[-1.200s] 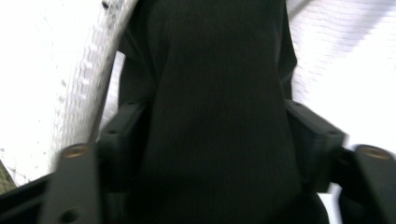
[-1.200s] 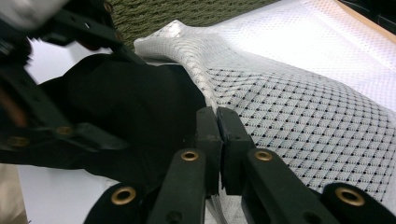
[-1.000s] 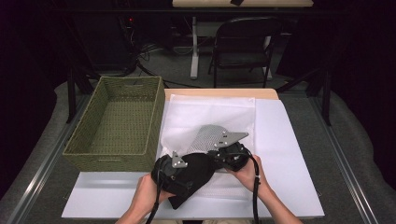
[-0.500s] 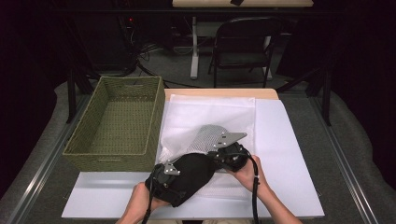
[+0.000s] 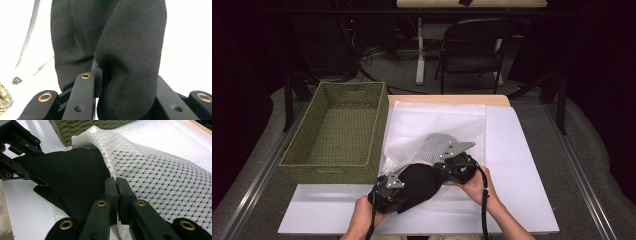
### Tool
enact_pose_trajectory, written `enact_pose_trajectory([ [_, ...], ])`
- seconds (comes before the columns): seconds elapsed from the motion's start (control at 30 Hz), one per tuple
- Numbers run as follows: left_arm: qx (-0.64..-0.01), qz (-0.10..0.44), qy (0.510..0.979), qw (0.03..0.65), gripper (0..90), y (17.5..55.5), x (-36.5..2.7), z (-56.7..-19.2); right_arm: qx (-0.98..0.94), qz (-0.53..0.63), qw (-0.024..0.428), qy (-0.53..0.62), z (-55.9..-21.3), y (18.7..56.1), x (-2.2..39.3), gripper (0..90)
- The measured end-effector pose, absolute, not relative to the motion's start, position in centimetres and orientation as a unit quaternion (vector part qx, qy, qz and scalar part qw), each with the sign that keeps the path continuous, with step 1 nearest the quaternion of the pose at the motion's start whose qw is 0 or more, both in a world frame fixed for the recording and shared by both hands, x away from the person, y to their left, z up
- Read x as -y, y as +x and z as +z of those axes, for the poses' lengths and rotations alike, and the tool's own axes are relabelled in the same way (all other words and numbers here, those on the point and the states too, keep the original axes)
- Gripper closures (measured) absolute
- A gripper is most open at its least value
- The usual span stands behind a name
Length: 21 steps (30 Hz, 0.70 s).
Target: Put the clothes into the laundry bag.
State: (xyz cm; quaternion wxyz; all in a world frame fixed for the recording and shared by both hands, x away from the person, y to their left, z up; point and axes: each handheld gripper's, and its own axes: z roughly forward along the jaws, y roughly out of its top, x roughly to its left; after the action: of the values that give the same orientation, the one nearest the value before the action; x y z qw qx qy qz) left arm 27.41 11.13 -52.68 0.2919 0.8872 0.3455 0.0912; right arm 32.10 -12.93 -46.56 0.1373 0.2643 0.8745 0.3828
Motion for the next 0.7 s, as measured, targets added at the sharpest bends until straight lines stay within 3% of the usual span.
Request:
enact_pose_trajectory([
  [0.7, -0.370, 0.101, 0.868, 0.316, 75.4, 28.4, -9.7, -50.4, -0.864, 0.405, 0.123, 0.274, -45.9, 32.0, 13.2, 88.6],
])
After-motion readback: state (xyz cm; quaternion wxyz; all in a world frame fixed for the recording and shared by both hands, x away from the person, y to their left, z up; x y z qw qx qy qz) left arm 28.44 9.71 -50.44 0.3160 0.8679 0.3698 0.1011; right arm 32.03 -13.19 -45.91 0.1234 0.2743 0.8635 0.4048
